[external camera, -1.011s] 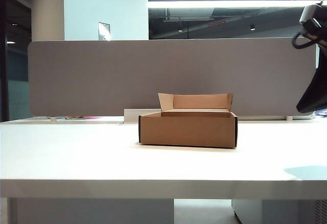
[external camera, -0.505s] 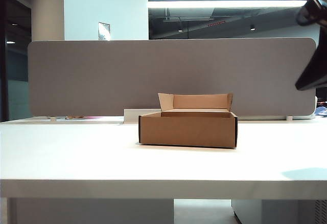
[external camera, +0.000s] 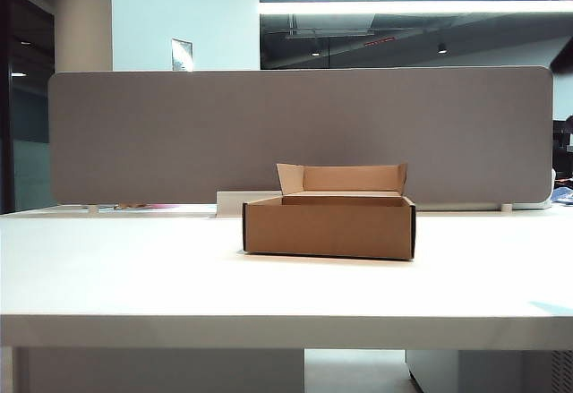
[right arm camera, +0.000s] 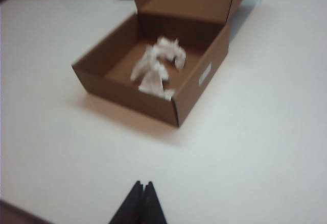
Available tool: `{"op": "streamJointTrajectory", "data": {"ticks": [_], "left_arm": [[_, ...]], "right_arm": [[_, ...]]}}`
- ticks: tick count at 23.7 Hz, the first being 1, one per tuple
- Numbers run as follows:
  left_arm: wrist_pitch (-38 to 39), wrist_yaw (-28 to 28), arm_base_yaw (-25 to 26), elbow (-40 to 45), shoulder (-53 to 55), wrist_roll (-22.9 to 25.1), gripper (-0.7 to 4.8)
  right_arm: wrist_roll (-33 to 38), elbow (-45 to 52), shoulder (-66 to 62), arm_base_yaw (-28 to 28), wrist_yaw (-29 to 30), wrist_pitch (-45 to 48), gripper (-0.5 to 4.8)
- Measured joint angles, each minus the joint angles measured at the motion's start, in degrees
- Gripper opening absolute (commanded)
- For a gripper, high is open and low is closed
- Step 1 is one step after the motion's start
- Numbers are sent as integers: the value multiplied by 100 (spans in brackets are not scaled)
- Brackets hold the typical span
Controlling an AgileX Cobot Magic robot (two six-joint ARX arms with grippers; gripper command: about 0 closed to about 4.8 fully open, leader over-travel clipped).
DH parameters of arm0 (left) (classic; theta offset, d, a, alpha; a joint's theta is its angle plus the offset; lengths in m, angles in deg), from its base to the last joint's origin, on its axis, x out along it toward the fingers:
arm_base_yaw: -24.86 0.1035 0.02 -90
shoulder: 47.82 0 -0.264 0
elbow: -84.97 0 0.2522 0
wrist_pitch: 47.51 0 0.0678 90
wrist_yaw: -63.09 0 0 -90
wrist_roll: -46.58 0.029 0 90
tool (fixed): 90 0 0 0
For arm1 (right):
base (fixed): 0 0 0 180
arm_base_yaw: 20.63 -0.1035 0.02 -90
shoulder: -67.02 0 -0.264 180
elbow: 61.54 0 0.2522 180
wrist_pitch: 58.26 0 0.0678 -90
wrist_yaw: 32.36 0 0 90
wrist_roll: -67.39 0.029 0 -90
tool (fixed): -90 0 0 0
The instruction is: Pick up all the paper balls on the table and put them in the paper box.
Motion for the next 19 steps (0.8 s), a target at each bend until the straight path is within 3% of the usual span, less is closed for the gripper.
{"op": "streamJointTrajectory", "data": {"ticks": [9, 19], "left_arm": [[0, -2, 0, 0, 0, 0, -6], [2, 0, 0, 0, 0, 0, -6]], "right_arm": [[-216, 0, 1786, 422, -7, -444, -1], [-761, 15, 2253, 573, -136, -671, -1]]}}
